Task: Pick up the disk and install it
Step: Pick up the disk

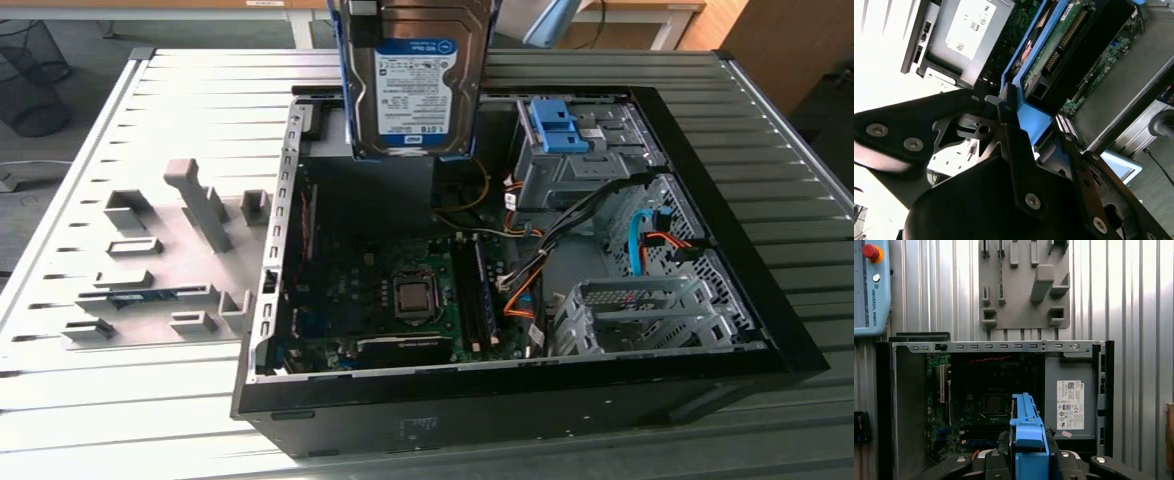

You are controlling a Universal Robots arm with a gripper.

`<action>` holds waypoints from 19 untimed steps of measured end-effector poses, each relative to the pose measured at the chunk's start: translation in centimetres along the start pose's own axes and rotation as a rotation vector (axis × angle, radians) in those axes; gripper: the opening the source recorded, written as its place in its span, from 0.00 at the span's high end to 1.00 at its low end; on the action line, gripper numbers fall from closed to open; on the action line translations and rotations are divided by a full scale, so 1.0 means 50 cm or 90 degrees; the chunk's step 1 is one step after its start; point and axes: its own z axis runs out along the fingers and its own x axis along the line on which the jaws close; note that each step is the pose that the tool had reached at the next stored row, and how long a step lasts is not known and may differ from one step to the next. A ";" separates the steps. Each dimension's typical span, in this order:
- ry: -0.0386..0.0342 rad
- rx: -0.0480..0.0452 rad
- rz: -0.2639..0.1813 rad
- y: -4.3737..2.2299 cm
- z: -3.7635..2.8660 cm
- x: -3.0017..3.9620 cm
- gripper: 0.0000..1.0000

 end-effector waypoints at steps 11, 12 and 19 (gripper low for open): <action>0.0012 0.0002 0.000 -0.001 0.007 0.030 0.64; 0.0014 0.0003 0.000 -0.001 0.007 0.031 0.64; 0.0025 0.0003 0.000 -0.001 0.007 0.031 0.64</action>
